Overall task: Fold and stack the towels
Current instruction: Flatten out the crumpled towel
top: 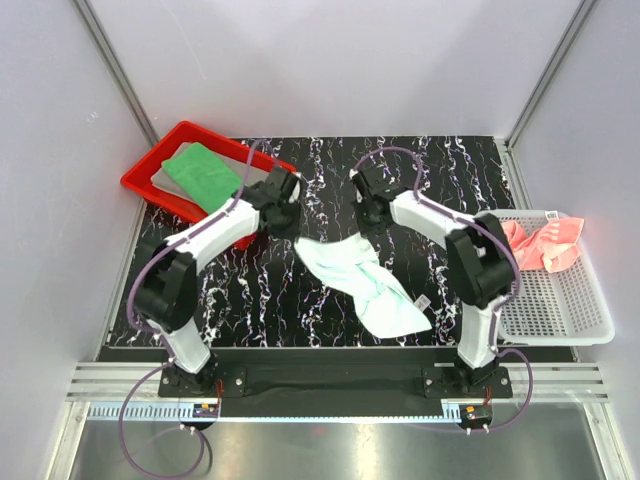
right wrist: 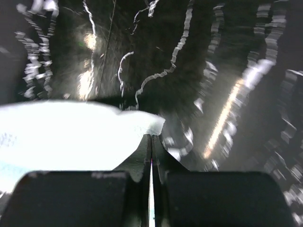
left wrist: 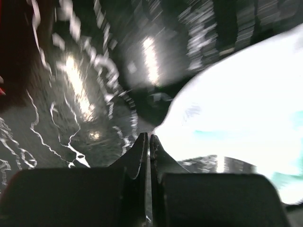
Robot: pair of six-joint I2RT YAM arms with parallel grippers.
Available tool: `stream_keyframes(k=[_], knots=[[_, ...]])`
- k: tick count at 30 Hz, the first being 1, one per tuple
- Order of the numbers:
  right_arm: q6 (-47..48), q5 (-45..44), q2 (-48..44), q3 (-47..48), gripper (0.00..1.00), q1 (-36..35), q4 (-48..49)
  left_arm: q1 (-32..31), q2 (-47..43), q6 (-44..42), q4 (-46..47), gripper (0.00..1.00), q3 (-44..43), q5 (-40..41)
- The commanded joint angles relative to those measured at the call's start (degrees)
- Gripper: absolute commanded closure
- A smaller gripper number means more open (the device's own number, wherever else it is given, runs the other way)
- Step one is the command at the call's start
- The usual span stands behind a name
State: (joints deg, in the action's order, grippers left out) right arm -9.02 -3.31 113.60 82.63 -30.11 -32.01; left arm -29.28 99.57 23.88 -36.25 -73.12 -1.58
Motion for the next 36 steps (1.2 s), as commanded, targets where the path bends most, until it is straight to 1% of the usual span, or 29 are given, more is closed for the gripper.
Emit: stream_keyframes(k=[1, 2, 3, 4, 6, 7, 8, 9, 11, 12, 13, 15, 16, 17, 18, 19, 20, 23, 24, 26, 27, 29, 32, 33, 34, 35, 36], knots=[[-2.76, -6.52, -14.42, 0.87, 1.00, -0.39, -1.73, -0.08, -7.97, -4.44, 0.49, 1.00, -9.83, -3.77], [-2.94, -7.49, -16.55, 0.95, 1.00, -0.39, -2.18, -0.60, -8.77, -5.41, -0.39, 1.00, -11.59, -3.78], [-3.02, -8.89, -18.75, 1.21, 1.00, -0.39, -2.61, -0.87, -9.65, -6.47, -1.10, 1.00, -15.26, -3.78], [-3.11, -9.60, -23.20, 1.74, 1.00, -0.39, -3.14, -1.30, -10.61, -8.48, -1.54, 1.00, -16.86, -3.52], [-2.68, -11.27, -27.80, 2.97, 1.00, -0.39, -4.37, -2.45, -14.21, -10.42, -1.63, 1.00, -20.63, -3.16], [-2.59, -11.45, -32.26, 3.41, 1.00, -0.39, -4.81, -2.97, -15.45, -12.43, -1.46, 1.00, -21.61, -2.90], [-2.50, -11.72, -34.65, 3.76, 1.00, -0.39, -5.51, -4.20, -17.98, -13.24, -1.19, 1.00, -22.49, -2.72], [-2.06, -10.85, -39.37, 4.38, 1.00, -0.39, -5.78, -4.82, -19.14, -13.94, -1.63, 1.00, -24.16, -3.24], [-2.32, -9.61, -44.49, 4.03, 1.00, -0.39, -5.70, -6.92, -22.38, -14.47, -2.16, 1.00, -25.84, -5.09], [-2.50, -7.35, -47.13, 3.59, 1.00, -0.39, -5.43, -7.89, -23.62, -14.39, -2.25, 1.00, -26.80, -5.53], [-2.76, -6.11, -52.38, 2.46, 1.00, -0.48, -5.00, -9.03, -24.85, -14.39, -1.99, 1.00, -27.07, -5.80], [-3.11, -2.51, -57.68, -0.35, 1.00, -0.39, -2.98, -13.33, -28.28, -14.39, -1.20, 1.00, -27.33, -6.76], [-2.59, -1.01, -62.31, -1.15, 1.00, -0.39, -2.36, -14.74, -29.33, -14.30, -0.76, 1.00, -27.25, -7.11], [-2.06, 0.31, -64.45, -2.11, 1.00, -0.48, -1.14, -17.98, -31.17, -14.21, -0.32, 1.00, -27.25, -7.12], [-1.54, 2.24, -67.86, -3.51, 1.00, -0.39, -0.78, -19.66, -31.97, -14.21, 0.38, 1.00, -27.60, -6.25], [-1.27, 2.69, -69.12, -3.88, 1.00, -0.48, -0.95, -21.33, -32.59, -14.21, 0.56, 1.00, -27.86, -5.37], [-1.18, 3.13, -70.09, -4.05, 1.00, -0.48, -1.38, -24.39, -32.94, -14.21, 0.31, 1.00, -28.39, -4.14], [-1.09, 5.24, -72.90, -3.62, 1.00, -0.39, -1.92, -28.71, -31.64, -14.74, -3.20, 1.00, -32.86, -0.27], [-1.53, 5.59, -73.78, -3.01, 1.00, -0.39, -2.00, -29.60, -31.11, -15.00, -5.56, 1.00, -35.83, 1.39], [-1.53, 5.07, -73.96, -1.78, 1.00, -0.39, -2.62, -31.36, -29.44, -15.18, -7.86, 1.00, -38.66, 4.39], [-1.27, 4.63, -73.70, -0.55, 1.00, -0.39, -2.88, -31.45, -28.74, -15.18, -9.70, 1.00, -41.63, 6.22], [-0.66, 3.75, -72.91, 0.34, 1.00, -0.39, -3.06, -31.46, -26.89, -15.61, -11.29, 1.00, -43.94, 8.51], [2.32, -3.42, -70.46, 0.60, 1.00, -0.39, -1.66, -31.02, -24.52, -18.07, -12.27, 1.00, -45.36, 15.19], [3.12, -5.28, -68.27, 0.69, 1.00, -0.39, -1.22, -30.06, -23.64, -19.03, -12.09, 1.00, -45.44, 16.95], [3.91, -7.04, -66.94, 0.52, 1.00, -0.39, 0.18, -26.39, -21.72, -18.96, -11.92, 1.00, -45.44, 16.01], [5.92, -10.89, -65.54, 0.08, 1.00, -0.39, 0.98, -24.01, -20.65, -18.70, -11.74, 1.00, -45.27, 14.43], [6.64, -13.19, -62.57, -0.97, 1.00, -0.39, 2.20, -21.46, -19.51, -18.26, -10.69, 1.00, -45.01, 10.33]])
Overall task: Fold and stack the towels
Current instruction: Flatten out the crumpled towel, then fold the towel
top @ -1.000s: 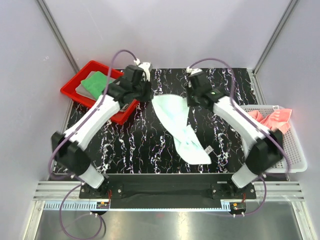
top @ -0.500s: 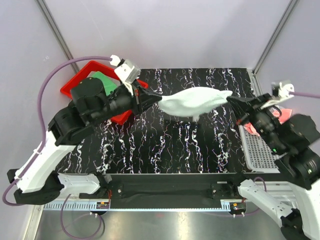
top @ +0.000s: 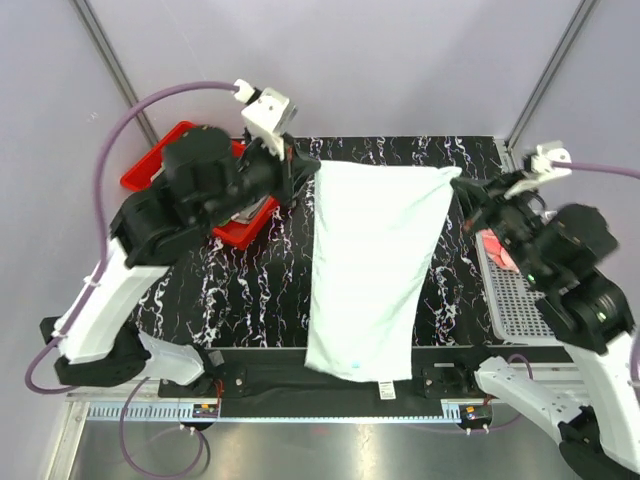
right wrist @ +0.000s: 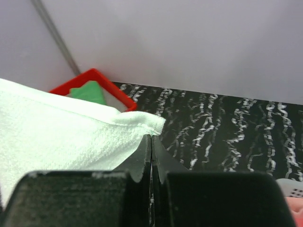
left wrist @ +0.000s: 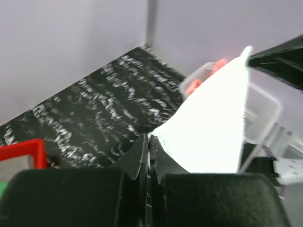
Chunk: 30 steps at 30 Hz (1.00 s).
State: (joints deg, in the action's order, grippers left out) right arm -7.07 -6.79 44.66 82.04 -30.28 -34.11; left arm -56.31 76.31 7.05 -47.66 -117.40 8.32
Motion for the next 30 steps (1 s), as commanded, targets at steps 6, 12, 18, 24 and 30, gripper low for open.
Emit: stream_keyframes(k=[6, 12, 18, 24, 30], knots=[[11.29, -13.09, 22.52, -3.73, 1.00, 1.80, 19.59, 20.09, 16.04, -2.30, 8.70, 1.00, 0.78, -11.45], [4.96, 0.97, 43.88, -1.72, 1.00, 15.06, 31.98, 29.59, 35.10, -2.56, 16.71, 1.00, -7.12, -19.55], [5.83, 11.97, 60.86, 4.61, 1.00, 19.29, 40.87, 33.46, 52.61, -5.37, 18.99, 1.00, -18.74, -26.42], [8.21, 14.52, 61.87, -0.02, 1.00, 19.38, 45.00, 33.29, 48.67, -9.68, 26.99, 1.00, -5.31, -26.25], [7.42, 14.43, 54.85, -8.63, 1.00, 19.38, 45.19, 31.71, 41.66, -14.16, 23.41, 1.00, 3.40, -23.44]])
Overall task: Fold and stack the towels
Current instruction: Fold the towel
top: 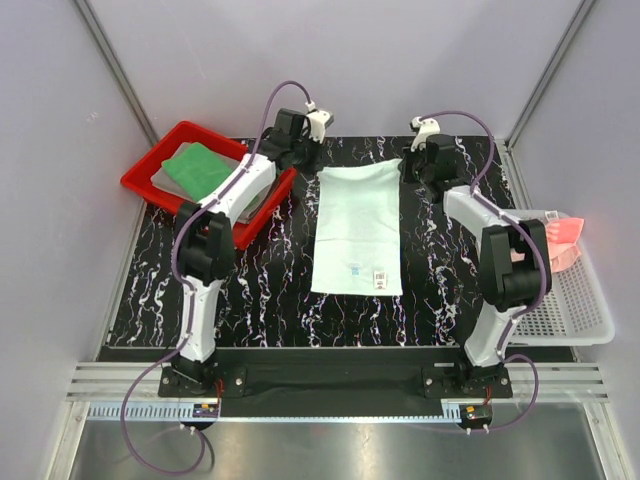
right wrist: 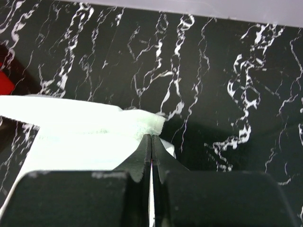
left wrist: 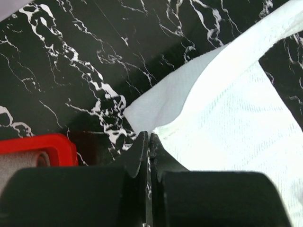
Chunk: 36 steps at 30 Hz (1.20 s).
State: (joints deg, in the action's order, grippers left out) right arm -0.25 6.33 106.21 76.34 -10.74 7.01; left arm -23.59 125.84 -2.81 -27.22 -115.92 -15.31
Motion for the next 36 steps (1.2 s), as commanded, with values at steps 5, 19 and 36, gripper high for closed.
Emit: stream_keyframes(k=[5, 19, 36], knots=[[-3.95, 1.32, -15.22, -11.26, 1.00, -0.24, -0.32, -3.04, -14.74, -4.40, 2.97, 1.00, 12.79, 3.18], [-18.54, -1.22, -31.50, -32.99, 1.00, -6.92, -10.25, -9.27, -31.88, 2.10, 7.09, 1.00, 43.29, 7.75], [-32.43, -0.34, -45.21, -44.17, 0.72, -9.47, -25.34, -20.87, -40.05, 15.72, 9.03, 0.55, 60.10, 16.55]])
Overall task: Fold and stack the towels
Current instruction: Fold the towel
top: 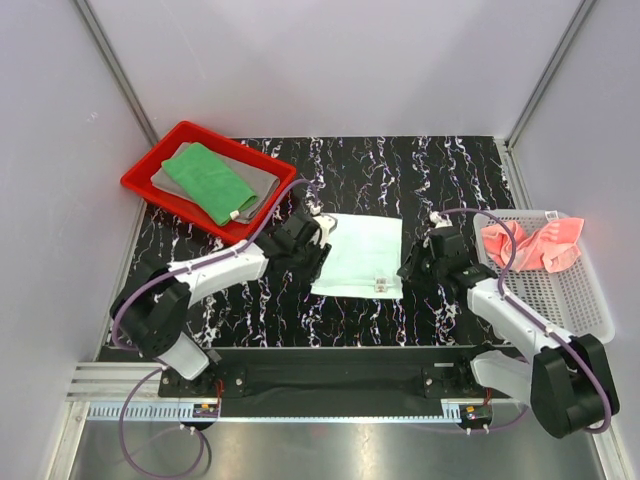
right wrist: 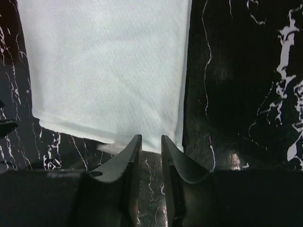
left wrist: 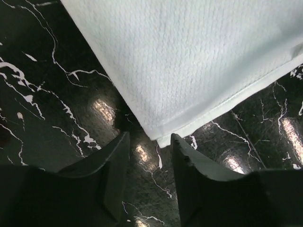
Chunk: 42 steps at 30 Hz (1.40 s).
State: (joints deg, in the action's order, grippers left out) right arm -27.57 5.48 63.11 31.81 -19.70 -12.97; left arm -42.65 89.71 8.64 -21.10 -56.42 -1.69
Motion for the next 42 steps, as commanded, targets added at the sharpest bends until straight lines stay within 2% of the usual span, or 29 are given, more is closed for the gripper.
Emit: stream_keyframes(k=[1, 6, 11, 15, 23, 31, 38, 40, 42], knots=[[-6.43, -0.11, -2.90, 0.53, 0.70, -0.60, -6.27, -2.43, -4.63, 4.80, 3.08, 0.52, 1.31, 2.75], [-9.08, -2.30, -4.58, 3.16, 0.65, -0.60, -6.81, -3.23, -6.13, 11.82, 2.38, 0.45, 1.58, 4.50], [-9.43, -2.84, 4.97, 8.69, 0.65, -0.60, -9.26, -1.82, 0.18, 19.29, -3.84, 0.49, -2.98, 5.56], [-8.55, -3.63, 10.53, 9.50, 0.67, -0.60, -8.57, 1.34, 3.45, 20.62, -3.69, 0.57, -3.52, 2.31], [-9.16, -1.87, 15.72, 6.51, 0.69, -0.69, -4.70, 5.12, 5.03, 22.82, 3.78, 0.57, 1.14, -6.82], [-9.78, -2.22, 17.13, 3.53, 0.68, -0.69, -2.32, 5.21, 6.71, 23.79, 5.28, 0.59, 2.89, -8.15], [-10.13, -1.61, 17.31, 2.99, 0.75, -0.77, -1.00, 5.04, 7.49, 24.49, 5.81, 0.72, 3.60, -8.85], [-9.87, -1.96, 17.31, 3.43, 0.79, -0.69, -1.53, 5.12, 7.67, 24.49, 5.90, 0.79, 3.51, -9.03], [-9.69, -2.22, 17.05, 3.69, 0.79, -0.77, -2.23, 5.12, 7.76, 24.49, 5.90, 0.88, 3.25, -9.20]])
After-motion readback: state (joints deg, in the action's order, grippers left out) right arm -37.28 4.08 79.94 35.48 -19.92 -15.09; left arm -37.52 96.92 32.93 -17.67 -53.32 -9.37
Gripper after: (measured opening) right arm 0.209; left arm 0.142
